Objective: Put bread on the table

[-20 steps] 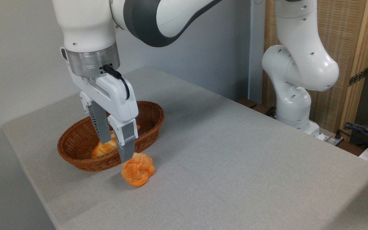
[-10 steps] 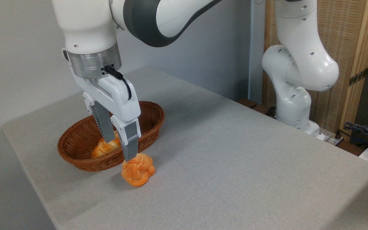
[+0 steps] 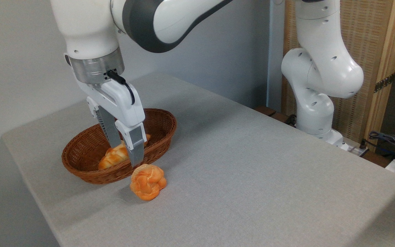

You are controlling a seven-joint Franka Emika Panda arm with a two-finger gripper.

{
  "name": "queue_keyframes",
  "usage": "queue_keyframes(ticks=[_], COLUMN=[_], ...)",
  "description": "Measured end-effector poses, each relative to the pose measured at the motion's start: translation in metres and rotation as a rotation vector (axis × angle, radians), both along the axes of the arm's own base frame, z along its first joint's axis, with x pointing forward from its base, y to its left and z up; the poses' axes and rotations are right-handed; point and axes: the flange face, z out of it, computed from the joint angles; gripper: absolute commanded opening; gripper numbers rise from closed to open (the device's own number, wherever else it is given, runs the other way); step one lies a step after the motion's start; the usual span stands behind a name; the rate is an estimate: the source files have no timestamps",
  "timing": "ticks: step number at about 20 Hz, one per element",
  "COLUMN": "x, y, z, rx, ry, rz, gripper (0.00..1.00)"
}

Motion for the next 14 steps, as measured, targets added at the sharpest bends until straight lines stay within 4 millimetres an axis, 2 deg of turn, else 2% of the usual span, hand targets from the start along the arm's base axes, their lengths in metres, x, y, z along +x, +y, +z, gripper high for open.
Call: queue_keyframes(ticks=[3,7,14], x=[-0.006,-0.012,-0.042], y=[-0.033,-0.077,-0.132], z=[-0.013,-0.033,-0.045], rx=[-0.007,-0.031,-0.04], ry=[0.021,-0.039,-0.021], rz=[0.012,0.077,0.123], gripper=[1.0,1.0,1.0])
